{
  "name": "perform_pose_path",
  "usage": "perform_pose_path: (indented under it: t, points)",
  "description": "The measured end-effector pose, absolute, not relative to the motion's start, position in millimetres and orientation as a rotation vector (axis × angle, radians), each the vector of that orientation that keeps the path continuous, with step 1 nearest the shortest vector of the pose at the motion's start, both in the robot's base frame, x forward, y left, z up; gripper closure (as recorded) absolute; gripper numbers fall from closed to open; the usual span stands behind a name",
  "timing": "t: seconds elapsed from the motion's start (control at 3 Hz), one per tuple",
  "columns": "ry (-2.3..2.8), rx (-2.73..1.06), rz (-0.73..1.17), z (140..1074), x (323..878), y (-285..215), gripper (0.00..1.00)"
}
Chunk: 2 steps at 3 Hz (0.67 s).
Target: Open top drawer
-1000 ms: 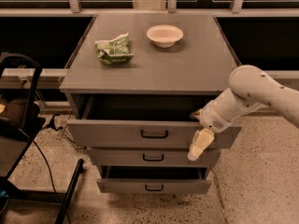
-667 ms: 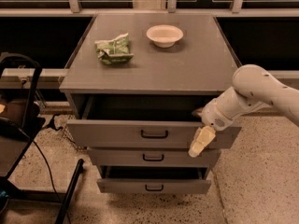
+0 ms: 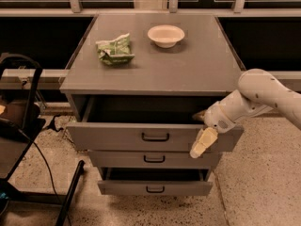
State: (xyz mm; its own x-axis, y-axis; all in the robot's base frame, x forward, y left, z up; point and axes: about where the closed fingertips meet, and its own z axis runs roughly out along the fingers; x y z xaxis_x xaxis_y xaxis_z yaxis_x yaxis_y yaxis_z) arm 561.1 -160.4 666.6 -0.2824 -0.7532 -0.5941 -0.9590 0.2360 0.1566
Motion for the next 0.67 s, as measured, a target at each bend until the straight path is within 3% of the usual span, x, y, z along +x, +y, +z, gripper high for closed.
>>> perform_pose_path:
  t: [0.67]
  points:
    - [2.119,-1.518,0.824,661.6,536.5,-158.0,0.0]
